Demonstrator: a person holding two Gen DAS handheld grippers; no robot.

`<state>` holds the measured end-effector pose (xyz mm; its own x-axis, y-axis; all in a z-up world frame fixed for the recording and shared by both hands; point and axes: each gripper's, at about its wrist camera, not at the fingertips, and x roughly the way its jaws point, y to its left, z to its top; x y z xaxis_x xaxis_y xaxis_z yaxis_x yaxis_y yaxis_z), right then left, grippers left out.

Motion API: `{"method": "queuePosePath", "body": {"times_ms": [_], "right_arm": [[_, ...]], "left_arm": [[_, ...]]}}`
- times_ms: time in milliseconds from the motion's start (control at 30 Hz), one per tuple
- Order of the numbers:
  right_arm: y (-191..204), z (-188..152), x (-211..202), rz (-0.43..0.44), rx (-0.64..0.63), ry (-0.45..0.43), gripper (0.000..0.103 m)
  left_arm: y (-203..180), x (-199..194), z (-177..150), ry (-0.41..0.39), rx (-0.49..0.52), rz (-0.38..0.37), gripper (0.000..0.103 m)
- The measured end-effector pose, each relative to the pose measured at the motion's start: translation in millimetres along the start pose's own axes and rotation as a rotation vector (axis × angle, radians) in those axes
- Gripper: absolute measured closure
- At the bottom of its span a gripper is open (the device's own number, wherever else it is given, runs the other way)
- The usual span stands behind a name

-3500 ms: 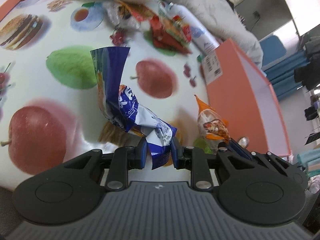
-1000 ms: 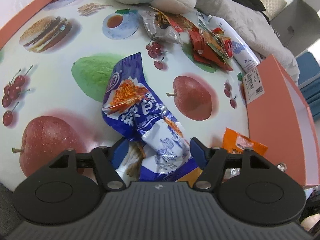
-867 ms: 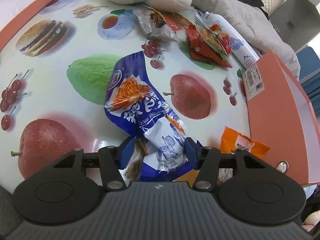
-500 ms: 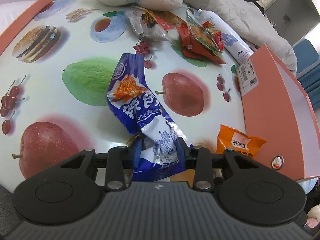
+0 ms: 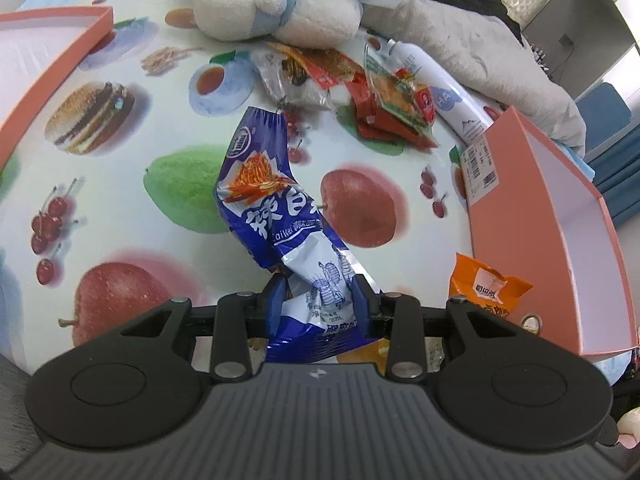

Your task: Organize snacks

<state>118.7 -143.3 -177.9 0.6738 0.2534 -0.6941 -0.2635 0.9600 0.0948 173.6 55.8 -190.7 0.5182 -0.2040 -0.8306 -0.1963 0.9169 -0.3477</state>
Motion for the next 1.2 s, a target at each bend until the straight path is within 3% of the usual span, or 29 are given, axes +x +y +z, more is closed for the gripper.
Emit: {"method": "queuePosePath", "body": {"times_ms": [500,800,1200], "right_arm": [[-6.9,53.4,-41.2,0.05,0.002,-0.107,0.067],[-34.2,93.6,-63.5,0.012,0.019,-0.206,0.067],[-73.3,141.6,-101.5,-0.066,0.008,-0.358,0.068]], "left_arm": [[-36.8,-56.5,28.0,-0.099,0.114,-0.047,0.062],[-69.2,-83.2,52.0,-0.18,0.224,-0.07,0.062],[-129.9,-118.4,75.2,-0.261,0.34,-0.169,0.062]]}}
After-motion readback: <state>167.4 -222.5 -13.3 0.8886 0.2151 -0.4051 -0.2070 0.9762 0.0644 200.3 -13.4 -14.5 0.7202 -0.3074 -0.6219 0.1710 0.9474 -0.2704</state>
